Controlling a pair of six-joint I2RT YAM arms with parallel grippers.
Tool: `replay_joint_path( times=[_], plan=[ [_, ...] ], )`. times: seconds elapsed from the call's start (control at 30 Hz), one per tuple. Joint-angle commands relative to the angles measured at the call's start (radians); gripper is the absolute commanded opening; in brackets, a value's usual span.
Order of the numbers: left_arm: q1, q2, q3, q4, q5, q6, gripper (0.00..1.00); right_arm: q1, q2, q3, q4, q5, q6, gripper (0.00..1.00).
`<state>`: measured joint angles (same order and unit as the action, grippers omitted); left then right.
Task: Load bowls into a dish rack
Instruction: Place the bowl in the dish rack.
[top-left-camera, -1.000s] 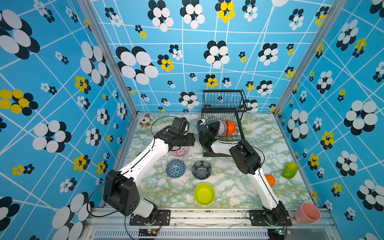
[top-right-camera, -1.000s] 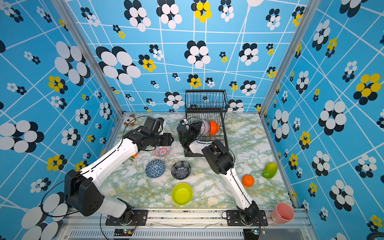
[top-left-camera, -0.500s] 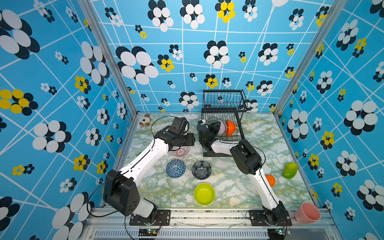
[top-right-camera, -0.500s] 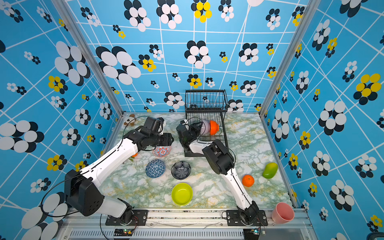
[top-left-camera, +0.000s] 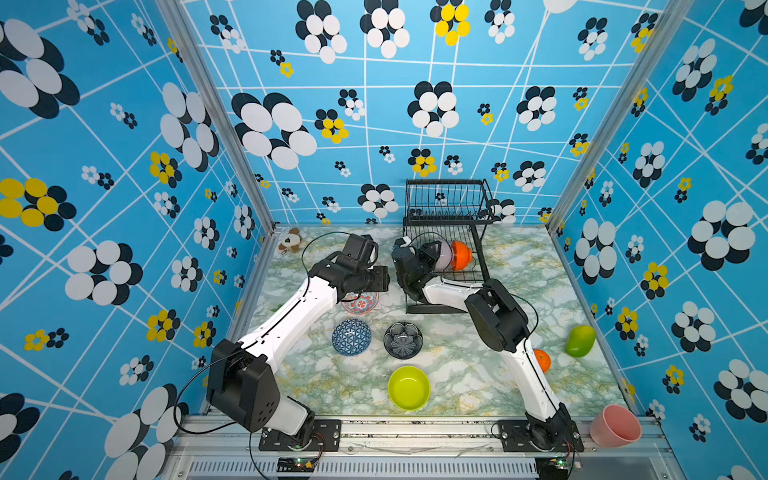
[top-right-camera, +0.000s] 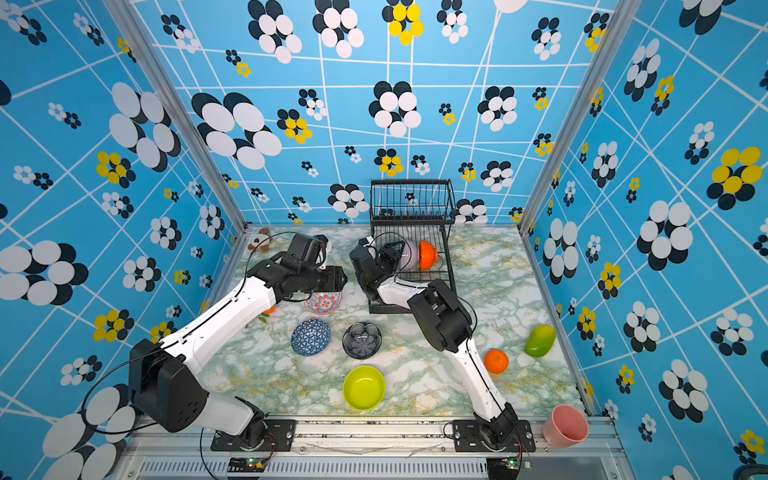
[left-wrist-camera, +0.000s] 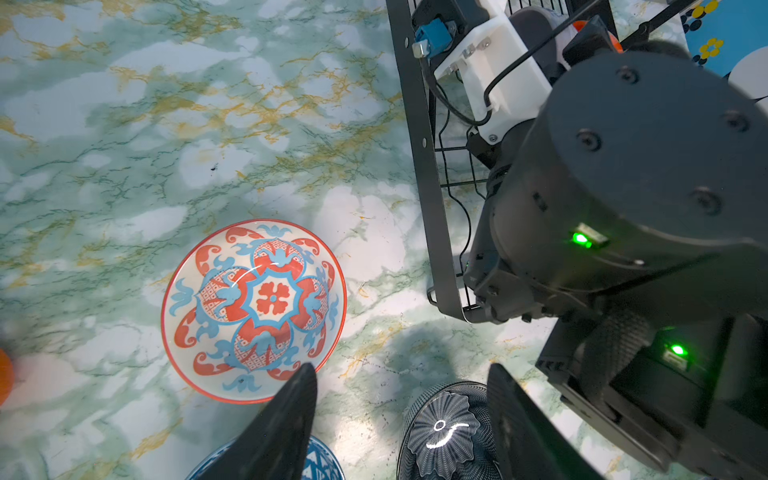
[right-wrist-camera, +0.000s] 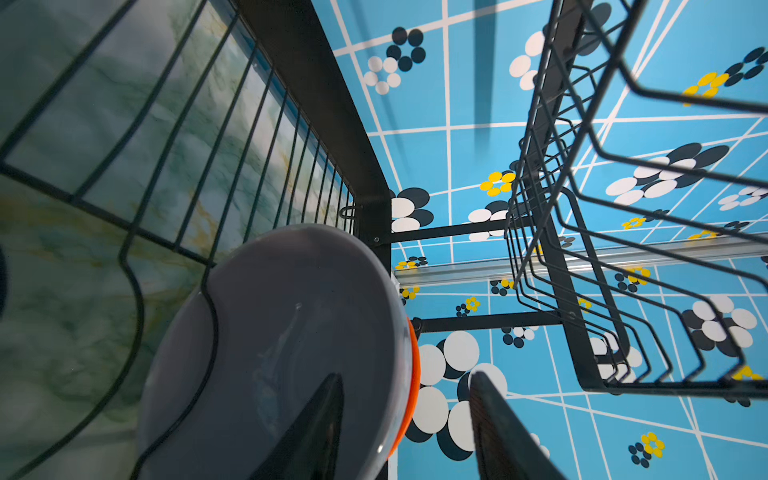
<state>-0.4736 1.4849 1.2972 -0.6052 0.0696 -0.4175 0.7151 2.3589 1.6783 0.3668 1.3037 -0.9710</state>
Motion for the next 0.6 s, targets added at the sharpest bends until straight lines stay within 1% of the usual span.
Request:
replay_joint_path(
  times=[0.0,0.07,0.27,0.4,0.57],
  plan=[
    [-0.008,-0.010,-0.010,-0.004,-0.025,0.017,0.67,0.009,-0.056,0.004,-0.094,-0.010,0.101,0.56],
    [-0.008,-0.011,-0.010,-0.004,-0.030,0.018,0.67,0.010,-0.068,0.008,-0.154,-0.018,0.153,0.58],
    [-0.008,-0.017,-0.011,-0.004,-0.041,0.019,0.67,0.018,-0.089,0.007,-0.234,-0.038,0.221,0.65],
    [-0.007,-0.021,-0.012,-0.004,-0.051,0.020,0.67,0.023,-0.103,0.010,-0.301,-0.059,0.284,0.68],
    [-0.007,-0.027,-0.015,-0.004,-0.062,0.021,0.67,0.026,-0.128,0.026,-0.441,-0.108,0.417,0.71]
  ],
)
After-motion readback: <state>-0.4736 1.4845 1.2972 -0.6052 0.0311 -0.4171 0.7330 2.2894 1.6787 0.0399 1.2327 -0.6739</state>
